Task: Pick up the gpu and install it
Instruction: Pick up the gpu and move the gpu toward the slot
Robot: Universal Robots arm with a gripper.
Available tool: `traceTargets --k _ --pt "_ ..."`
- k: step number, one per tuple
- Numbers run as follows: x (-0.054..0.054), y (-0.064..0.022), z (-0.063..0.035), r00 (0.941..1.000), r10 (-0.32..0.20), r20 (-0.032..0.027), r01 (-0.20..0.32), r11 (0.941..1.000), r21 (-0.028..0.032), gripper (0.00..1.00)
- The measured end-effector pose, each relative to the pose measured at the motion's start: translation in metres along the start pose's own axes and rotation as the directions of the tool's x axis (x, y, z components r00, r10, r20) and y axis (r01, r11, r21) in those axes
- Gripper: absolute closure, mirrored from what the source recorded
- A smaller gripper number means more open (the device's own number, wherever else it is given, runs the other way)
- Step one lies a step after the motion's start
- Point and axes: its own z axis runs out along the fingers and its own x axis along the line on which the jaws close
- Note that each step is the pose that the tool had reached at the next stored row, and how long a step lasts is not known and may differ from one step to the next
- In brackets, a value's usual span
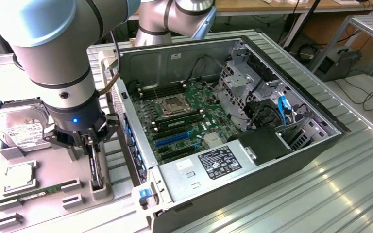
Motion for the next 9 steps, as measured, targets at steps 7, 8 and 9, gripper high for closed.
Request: traceTargets --k 7,8,9 --pt "0.0000 0.0001 -0.0008 1.0000 0.000 0.0001 0.000 1.0000 -0.0001 0.74" --pt "0.0000 0.0001 -0.0011 1.0000 0.000 0.0000 0.000 1.0000 0.0000 0.74" --pt "0.0000 0.0001 -0.0014 1.0000 0.000 0.0000 0.000 1.0000 0.0000 0.74"
